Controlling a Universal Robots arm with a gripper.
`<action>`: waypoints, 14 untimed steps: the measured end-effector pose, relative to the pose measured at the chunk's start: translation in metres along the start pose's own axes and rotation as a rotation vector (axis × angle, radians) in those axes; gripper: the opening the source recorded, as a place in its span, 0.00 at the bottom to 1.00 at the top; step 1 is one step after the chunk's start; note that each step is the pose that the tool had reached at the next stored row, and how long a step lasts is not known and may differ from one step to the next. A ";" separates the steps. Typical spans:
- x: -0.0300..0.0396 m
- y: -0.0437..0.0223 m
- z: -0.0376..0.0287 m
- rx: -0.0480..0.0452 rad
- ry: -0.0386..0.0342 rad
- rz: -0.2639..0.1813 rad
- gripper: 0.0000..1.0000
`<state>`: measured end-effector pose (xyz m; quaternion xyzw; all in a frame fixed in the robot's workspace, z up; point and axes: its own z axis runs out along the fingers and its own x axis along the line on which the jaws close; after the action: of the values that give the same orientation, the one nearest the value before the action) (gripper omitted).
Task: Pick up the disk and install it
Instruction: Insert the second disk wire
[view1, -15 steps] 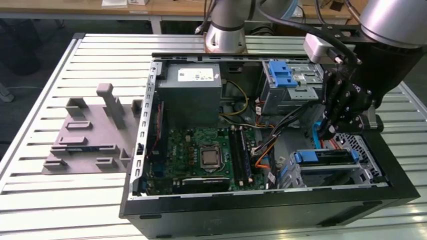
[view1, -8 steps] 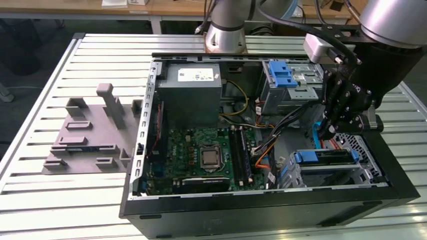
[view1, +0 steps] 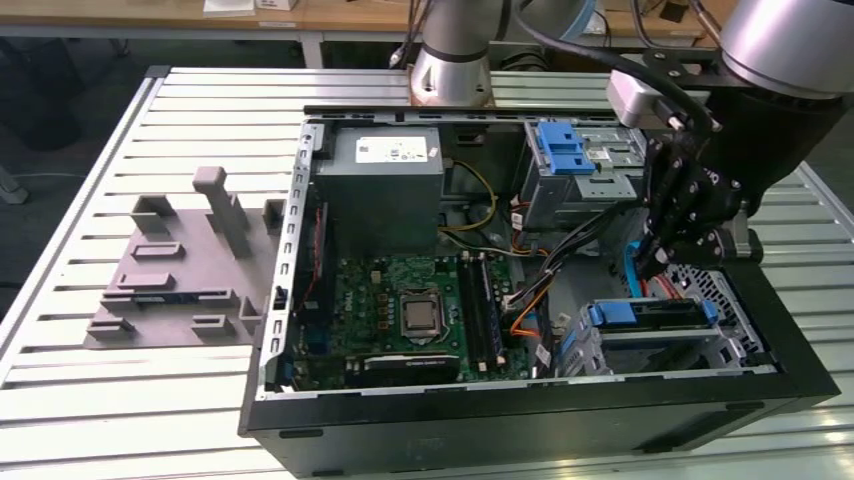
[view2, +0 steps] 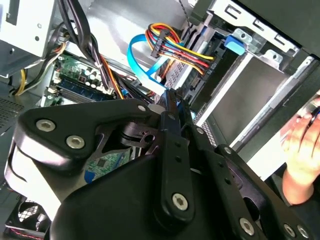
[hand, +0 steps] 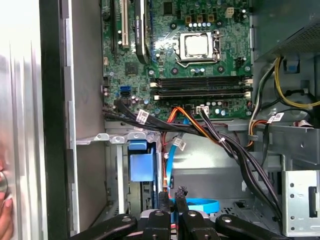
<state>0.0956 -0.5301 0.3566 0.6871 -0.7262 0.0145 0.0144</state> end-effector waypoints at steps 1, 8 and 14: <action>0.0012 -0.0001 0.0008 0.0000 -0.0007 0.000 0.16; 0.0092 -0.0005 0.0053 -0.0005 -0.0097 0.000 0.16; 0.0102 -0.0026 0.0080 -0.0012 -0.0095 0.000 0.16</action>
<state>0.0976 -0.5407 0.3491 0.6872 -0.7263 0.0108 0.0114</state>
